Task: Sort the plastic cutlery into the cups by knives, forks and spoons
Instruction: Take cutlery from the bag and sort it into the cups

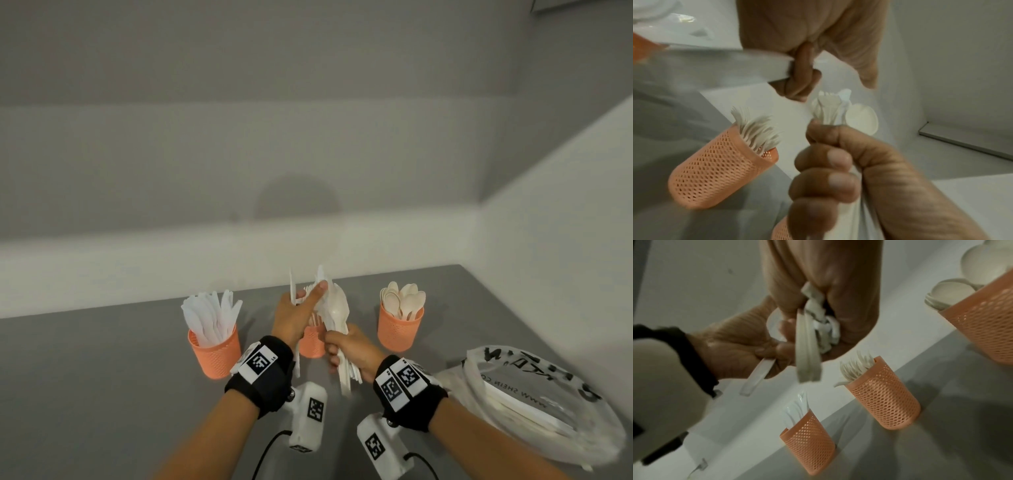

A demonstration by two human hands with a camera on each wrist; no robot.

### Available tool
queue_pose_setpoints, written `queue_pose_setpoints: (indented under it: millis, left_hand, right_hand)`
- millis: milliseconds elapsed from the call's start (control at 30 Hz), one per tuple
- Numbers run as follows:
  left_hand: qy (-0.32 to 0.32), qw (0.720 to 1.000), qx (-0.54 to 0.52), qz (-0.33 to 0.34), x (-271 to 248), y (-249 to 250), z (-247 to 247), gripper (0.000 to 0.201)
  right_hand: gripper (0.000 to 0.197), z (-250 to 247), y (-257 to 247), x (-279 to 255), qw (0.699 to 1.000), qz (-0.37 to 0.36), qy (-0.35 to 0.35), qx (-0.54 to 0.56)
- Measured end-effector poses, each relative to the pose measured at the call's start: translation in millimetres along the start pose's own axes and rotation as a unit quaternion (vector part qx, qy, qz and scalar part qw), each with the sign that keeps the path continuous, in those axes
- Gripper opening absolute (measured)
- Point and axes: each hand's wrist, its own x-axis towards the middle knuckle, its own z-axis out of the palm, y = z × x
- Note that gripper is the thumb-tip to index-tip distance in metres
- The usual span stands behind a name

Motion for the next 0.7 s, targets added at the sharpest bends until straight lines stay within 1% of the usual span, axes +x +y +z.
queue_pose_setpoints:
  millis: [33,67,167,200,300,333,367,433,500,567,600,700]
  left_hand:
    - [0.033,0.999,0.001,0.016,3,-1,-2,0.042]
    - [0.055,0.998,0.009,0.037,4,-2,-3,0.04]
    - [0.072,0.993,0.052,0.081,1,0,1,0.027]
    - [0.081,0.991,0.06,0.087,1,0,2,0.025]
    - [0.115,0.987,0.072,0.09,2,0,3,0.012]
    - [0.123,0.984,0.087,0.097,2,-1,2,0.014]
    - [0.131,0.98,0.107,0.109,3,-2,1,0.022]
    - [0.137,0.975,0.126,0.121,2,-3,-1,0.034]
    - [0.143,0.977,0.105,0.12,2,-2,-1,0.034]
    - [0.156,0.977,0.084,0.119,2,0,-1,0.031]
    - [0.151,0.978,0.083,0.118,1,-1,0,0.03]
    - [0.092,0.986,0.096,0.101,-5,-9,4,0.026]
  right_hand:
    - [0.023,-1,1,0,1.0,-0.02,0.013,-0.016]
    - [0.022,-2,2,1,0.998,-0.041,0.023,-0.046]
    - [0.013,-2,7,5,0.984,-0.096,0.034,-0.145]
    - [0.014,0,9,7,0.98,-0.107,0.037,-0.165]
    - [0.031,3,13,9,0.971,-0.127,0.048,-0.199]
    - [0.033,3,14,8,0.97,-0.13,0.051,-0.199]
    - [0.034,3,14,8,0.972,-0.129,0.051,-0.189]
    - [0.03,1,15,5,0.983,-0.115,0.041,-0.134]
    - [0.024,-1,14,2,0.993,-0.091,0.029,-0.063]
    - [0.025,-3,14,1,0.996,-0.078,0.033,-0.034]
    - [0.025,-3,15,1,0.996,-0.08,0.038,-0.029]
    - [0.025,-3,16,5,0.994,-0.086,0.055,-0.024]
